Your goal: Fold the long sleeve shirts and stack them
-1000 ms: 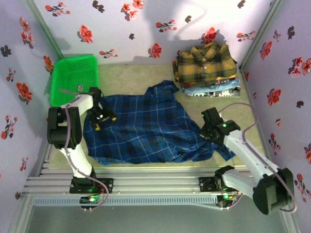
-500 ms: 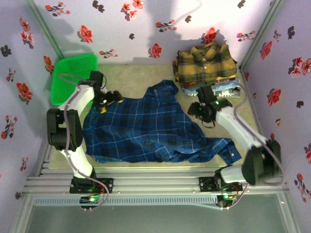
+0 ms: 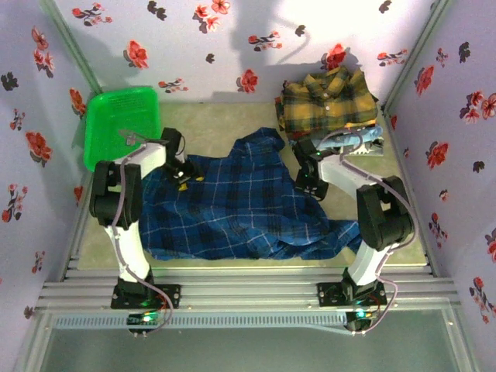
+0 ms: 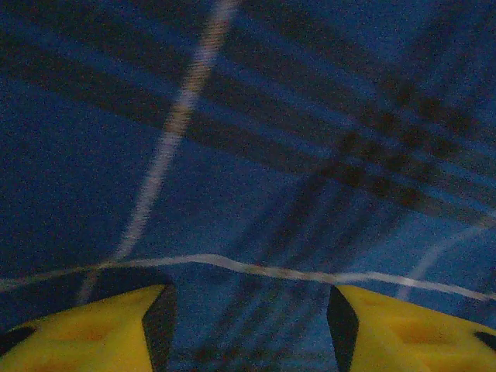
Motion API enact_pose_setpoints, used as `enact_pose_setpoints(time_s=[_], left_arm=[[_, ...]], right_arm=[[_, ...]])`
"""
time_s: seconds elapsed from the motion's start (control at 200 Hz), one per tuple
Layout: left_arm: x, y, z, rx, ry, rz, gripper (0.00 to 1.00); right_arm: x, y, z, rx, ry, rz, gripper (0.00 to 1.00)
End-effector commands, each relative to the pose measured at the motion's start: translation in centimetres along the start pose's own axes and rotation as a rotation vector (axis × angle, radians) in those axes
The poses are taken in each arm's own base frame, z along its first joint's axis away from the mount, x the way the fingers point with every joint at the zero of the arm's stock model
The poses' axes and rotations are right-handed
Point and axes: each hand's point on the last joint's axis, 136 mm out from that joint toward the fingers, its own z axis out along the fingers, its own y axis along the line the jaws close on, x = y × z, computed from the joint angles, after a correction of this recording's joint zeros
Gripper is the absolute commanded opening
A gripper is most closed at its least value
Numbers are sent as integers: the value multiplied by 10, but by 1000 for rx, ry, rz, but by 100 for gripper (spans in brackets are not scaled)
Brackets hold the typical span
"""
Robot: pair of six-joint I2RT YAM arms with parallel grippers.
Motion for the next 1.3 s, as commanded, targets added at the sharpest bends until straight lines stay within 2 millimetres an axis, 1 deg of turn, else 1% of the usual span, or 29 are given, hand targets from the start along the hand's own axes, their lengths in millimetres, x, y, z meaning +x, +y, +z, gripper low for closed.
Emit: enact_pose_setpoints(time_s=[0.0,0.145,0.25,0.315,0.36,0.42,0.465,0.495,0.56,0.59,0.63,0.65,0.745,0.78,0.85,0.9,0.92,0.97,1.015,1.06,1.09,1.125,1.175,1.195,1.23,1.265,1.295], left_arm=[[-3,22,6,-48,-2,-25,56],[-4,35,10,-75,11,-20,55],[-4,40,12,-79,15,-26,55],[-4,41,12,-80,15,-24,54],[-4,40,12,-78,16,-19,54],[-4,40,12,-78,17,-15,53],[-4,41,12,-81,20,-12,53],[-3,42,13,-83,24,-10,53],[-1,45,12,-88,28,-17,53],[-1,48,12,-90,28,-27,53],[-1,51,10,-97,26,-36,53],[-1,54,10,-100,25,-42,53],[-1,63,11,-123,27,-66,53],[-2,65,11,-124,28,-72,53],[-2,68,13,-131,30,-79,53],[-2,70,16,-131,33,-86,53],[-3,70,16,-129,31,-88,53],[-3,70,17,-127,30,-91,53],[-3,70,17,-126,29,-96,53],[-3,69,17,-126,28,-95,53],[-4,69,17,-124,27,-97,53],[-3,70,18,-125,29,-97,54],[-3,69,17,-124,29,-95,57],[-3,70,17,-124,30,-97,59],[-3,69,15,-122,27,-98,61],[-3,68,11,-116,23,-99,66],[-4,65,7,-106,13,-97,69]], right_arm=[[10,-20,-3,41,-10,27,56],[26,-31,-2,-14,-2,72,57],[39,-22,7,-96,41,60,55],[46,-17,14,-117,74,43,51],[48,-15,19,-129,82,45,46],[47,-14,25,-128,83,64,33],[44,-18,28,-106,73,86,22],[39,-22,28,-90,55,108,17],[24,-30,18,-83,-19,161,9],[16,-35,9,-83,-66,192,6],[6,-48,-3,-58,-126,227,2],[0,-54,-12,-52,-165,242,0],[-14,-85,-52,9,-317,280,0],[-18,-93,-66,16,-372,284,0],[-21,-104,-93,-8,-478,304,0],[-22,-104,-110,-60,-560,304,0],[-21,-103,-113,-86,-585,299,0],[-14,-104,-114,-130,-604,312,0],[-5,-108,-109,-133,-585,327,0],[4,-111,-100,-126,-552,338,0],[12,-111,-89,-126,-519,349,1],[21,-105,-73,-150,-464,355,12],[37,-94,-50,-186,-350,353,41],[42,-92,-44,-178,-312,352,48],[47,-90,-37,-158,-251,349,53],[46,-88,-39,-142,-232,344,55],[41,-82,-45,-156,-247,326,56]])
